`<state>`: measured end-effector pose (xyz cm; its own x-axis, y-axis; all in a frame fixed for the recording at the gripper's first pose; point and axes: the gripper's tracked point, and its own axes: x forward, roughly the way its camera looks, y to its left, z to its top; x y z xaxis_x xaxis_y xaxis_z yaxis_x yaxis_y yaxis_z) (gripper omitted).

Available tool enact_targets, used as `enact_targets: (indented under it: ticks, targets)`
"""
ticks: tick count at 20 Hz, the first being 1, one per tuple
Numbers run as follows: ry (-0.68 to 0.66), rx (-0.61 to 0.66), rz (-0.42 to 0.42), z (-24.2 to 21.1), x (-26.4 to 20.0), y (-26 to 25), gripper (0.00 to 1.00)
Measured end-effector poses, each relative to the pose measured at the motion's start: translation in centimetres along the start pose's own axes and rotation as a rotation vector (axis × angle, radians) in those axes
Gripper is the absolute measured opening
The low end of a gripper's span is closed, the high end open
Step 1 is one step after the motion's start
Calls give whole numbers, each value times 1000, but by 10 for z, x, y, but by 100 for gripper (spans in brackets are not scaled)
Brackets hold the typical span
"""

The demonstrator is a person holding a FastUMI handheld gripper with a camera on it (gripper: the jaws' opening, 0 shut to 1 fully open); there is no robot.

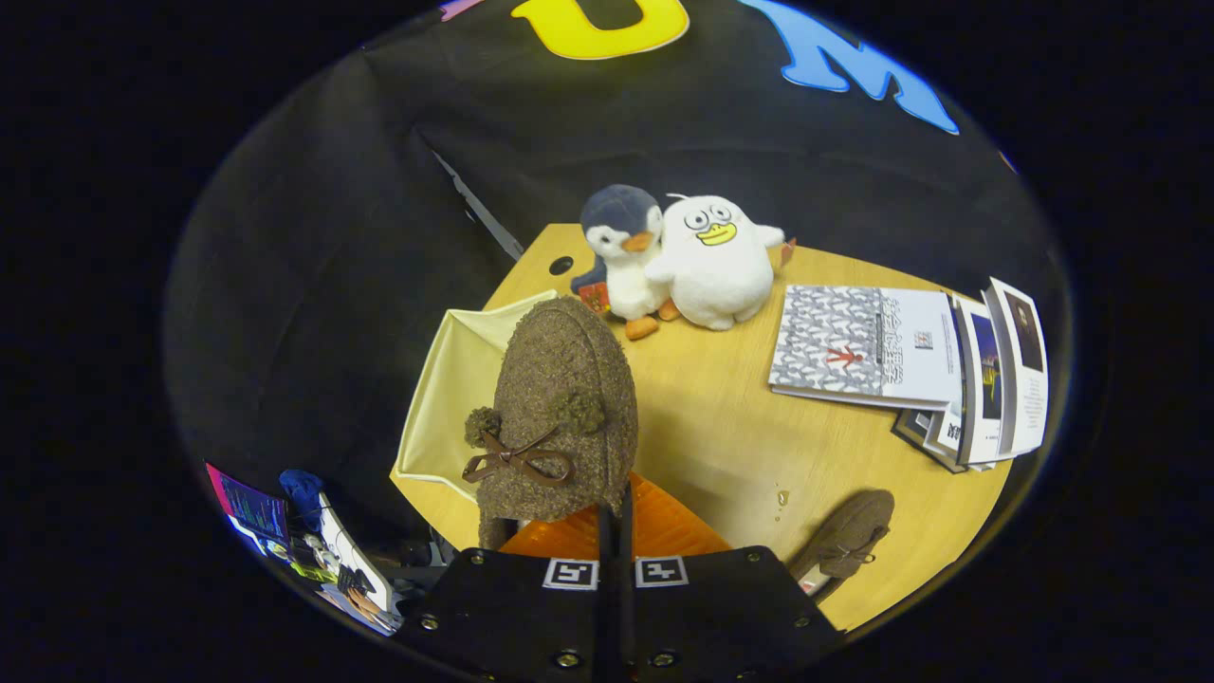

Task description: Open the storage box then place both shoes into the box .Put the left shoe in first, then the right shoe, with the right side of both shoes facing outward in a uniform manner.

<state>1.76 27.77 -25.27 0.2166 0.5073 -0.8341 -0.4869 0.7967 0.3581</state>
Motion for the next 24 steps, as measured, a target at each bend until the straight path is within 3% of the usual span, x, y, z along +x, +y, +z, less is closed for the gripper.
enact_targets:
  ticks: [9,15,24]
  targets:
    - [38,-206,65,61,47,85,0]
    - [108,-357,5,54,110,113,0]
    - [246,-440,-66,14,188,116,0]
